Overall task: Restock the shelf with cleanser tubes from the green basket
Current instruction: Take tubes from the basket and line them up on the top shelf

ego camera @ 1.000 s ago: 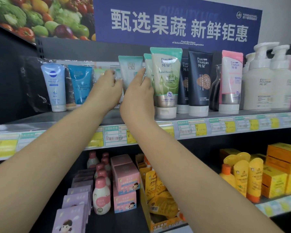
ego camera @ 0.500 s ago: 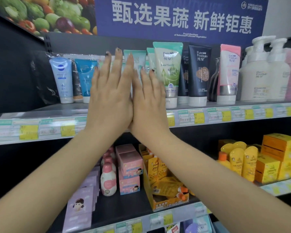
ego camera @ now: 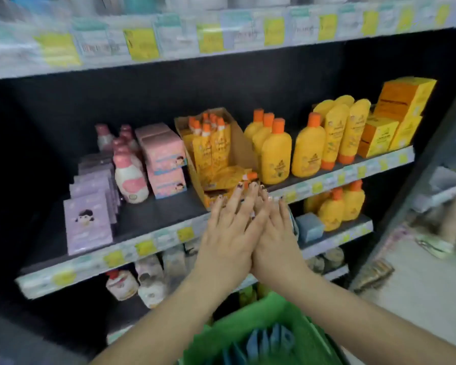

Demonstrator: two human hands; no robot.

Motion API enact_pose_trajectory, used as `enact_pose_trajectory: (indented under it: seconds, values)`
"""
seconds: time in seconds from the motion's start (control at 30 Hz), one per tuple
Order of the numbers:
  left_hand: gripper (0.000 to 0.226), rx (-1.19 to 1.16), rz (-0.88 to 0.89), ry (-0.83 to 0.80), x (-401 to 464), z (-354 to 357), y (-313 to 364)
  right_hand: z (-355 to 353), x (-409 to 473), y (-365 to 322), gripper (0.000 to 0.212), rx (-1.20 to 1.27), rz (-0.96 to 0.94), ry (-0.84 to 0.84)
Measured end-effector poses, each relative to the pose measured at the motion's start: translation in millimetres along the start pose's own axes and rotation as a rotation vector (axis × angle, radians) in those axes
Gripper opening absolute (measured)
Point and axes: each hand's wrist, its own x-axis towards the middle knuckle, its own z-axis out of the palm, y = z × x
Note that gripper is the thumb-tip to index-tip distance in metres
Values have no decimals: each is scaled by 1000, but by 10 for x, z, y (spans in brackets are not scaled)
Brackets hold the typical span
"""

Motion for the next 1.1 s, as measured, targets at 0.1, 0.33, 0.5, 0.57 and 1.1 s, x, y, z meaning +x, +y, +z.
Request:
enact_pose_trajectory:
  seconds: [0.1,0.33,0.5,0.57,1.1]
  values:
    - [55,-28,-20,-174,-304,294,124,209,-400,30,69,-22,-2,-128]
    - [81,-78,-101,-522,-925,801,449,536,-1207,65,73,22,24,-438]
    - [85,-89,-197,-795,-1394,1093,563,757,-1681,149,86,76,12,-555]
    - [82,-76,-291,-917,-1564,1185,600,875,-1873,188,92,78,8,-596]
    - [13,-370,-989,-1507,-2980,2554,963,1984,-3012,464,91,199,45,-771]
